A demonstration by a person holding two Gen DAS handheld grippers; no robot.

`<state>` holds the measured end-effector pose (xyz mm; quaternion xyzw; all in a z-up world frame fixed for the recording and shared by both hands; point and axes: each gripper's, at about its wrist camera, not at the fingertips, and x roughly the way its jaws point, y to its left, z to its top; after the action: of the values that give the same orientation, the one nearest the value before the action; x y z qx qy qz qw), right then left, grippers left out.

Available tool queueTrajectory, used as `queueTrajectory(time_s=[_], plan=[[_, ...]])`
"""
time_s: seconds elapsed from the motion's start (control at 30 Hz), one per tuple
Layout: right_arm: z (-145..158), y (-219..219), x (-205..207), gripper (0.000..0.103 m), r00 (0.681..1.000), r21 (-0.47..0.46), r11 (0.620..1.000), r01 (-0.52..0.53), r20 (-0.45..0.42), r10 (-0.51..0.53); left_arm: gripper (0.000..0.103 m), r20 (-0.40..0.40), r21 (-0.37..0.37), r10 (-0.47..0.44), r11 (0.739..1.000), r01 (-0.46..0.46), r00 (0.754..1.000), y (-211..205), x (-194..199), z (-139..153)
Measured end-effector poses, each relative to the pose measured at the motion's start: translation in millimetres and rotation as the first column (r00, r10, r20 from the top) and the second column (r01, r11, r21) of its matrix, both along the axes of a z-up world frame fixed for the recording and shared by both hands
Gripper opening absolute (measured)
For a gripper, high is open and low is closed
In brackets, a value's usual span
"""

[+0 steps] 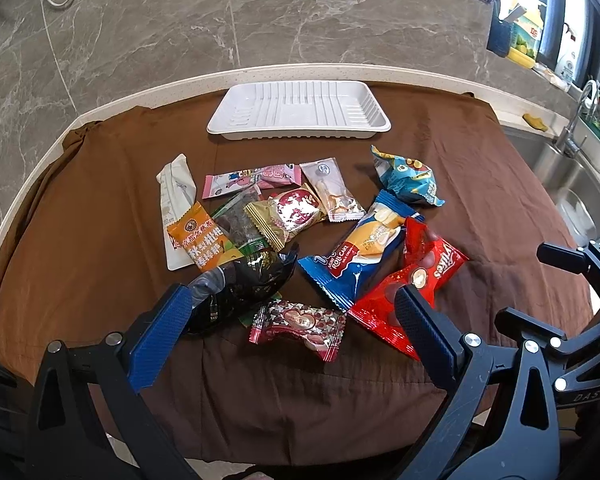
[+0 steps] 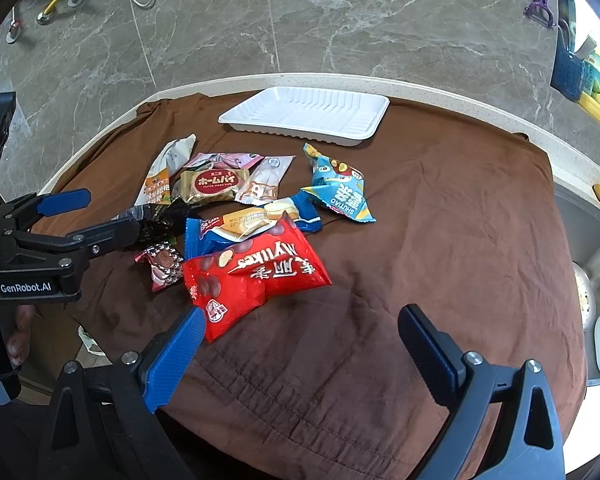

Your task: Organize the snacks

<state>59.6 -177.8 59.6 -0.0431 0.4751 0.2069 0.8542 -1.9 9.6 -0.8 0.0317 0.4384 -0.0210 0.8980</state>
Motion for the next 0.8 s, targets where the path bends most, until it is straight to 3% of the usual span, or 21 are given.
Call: queueTrajectory(time_s=[0.8], plan=[[1.5,-2.1,-1.0,0.099,1.0,0.022,1.0,0.002,-0.007,-0.002,0.103,0.0,-0.007,0.0,1.0,0.0,1.0,1.5,-1.1,-0.2]])
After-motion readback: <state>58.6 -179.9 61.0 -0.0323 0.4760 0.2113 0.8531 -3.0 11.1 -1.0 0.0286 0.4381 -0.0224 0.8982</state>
